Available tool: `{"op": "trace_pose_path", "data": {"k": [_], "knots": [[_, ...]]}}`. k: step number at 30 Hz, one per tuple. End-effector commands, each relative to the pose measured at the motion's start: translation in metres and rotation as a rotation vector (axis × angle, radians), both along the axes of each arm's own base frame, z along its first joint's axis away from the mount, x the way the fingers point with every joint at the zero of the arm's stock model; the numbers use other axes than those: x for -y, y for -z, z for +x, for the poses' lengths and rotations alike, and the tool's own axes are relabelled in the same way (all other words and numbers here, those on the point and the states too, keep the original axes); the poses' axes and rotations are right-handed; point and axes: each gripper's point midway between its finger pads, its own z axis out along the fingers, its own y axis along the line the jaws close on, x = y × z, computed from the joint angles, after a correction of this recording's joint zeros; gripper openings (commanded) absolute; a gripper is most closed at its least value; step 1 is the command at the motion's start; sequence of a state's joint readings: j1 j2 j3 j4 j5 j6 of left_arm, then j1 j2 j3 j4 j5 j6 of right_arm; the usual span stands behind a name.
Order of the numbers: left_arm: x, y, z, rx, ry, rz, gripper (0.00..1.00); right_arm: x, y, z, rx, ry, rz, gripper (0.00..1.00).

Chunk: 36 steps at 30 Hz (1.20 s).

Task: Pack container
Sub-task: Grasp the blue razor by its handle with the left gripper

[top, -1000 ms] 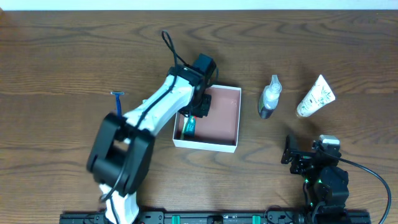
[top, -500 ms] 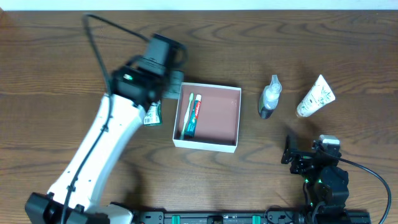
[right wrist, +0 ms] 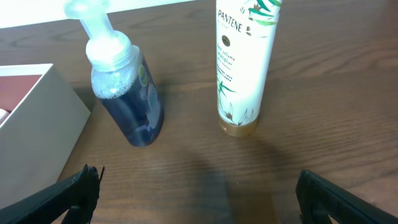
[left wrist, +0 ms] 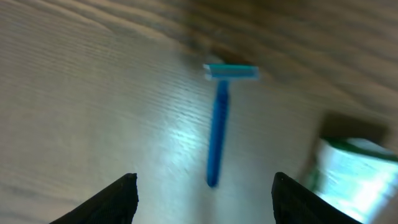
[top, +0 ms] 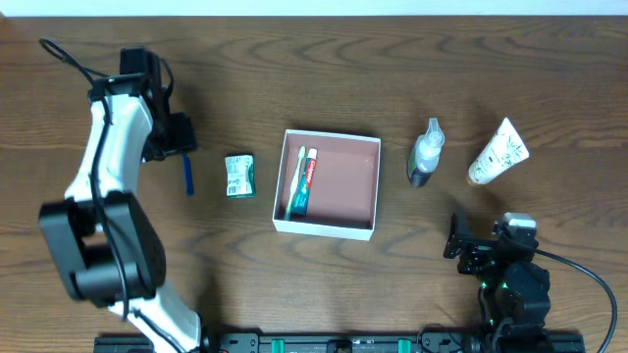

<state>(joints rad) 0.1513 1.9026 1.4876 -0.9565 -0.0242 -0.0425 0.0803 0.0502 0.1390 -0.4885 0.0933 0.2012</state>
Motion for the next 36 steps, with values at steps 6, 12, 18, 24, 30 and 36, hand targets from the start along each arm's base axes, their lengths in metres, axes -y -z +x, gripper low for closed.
{"op": "trace_pose_path", "data": {"k": [6,12,18,24,30,36], "knots": [[-0.004,0.057,-0.001,-0.118,0.032,-0.036,0.69,0.002,0.000,0.000,0.004,0.012,0.007,0.99],[0.009,0.083,-0.004,-0.168,0.100,-0.114,0.63,0.002,0.000,0.000,0.004,0.012,0.007,0.99],[0.009,0.094,-0.007,-0.192,0.099,-0.120,0.36,0.002,0.000,0.000,0.004,0.013,0.007,0.99],[0.011,0.093,-0.011,-0.209,0.098,-0.128,0.08,0.002,0.000,0.000,0.004,0.013,0.007,0.99],[0.013,0.069,-0.016,-0.196,0.062,-0.129,0.06,0.002,0.000,0.000,0.004,0.012,0.007,0.99],[0.049,-0.013,-0.004,0.015,0.092,-0.213,0.06,0.002,0.000,0.000,0.004,0.013,0.007,0.99]]}}
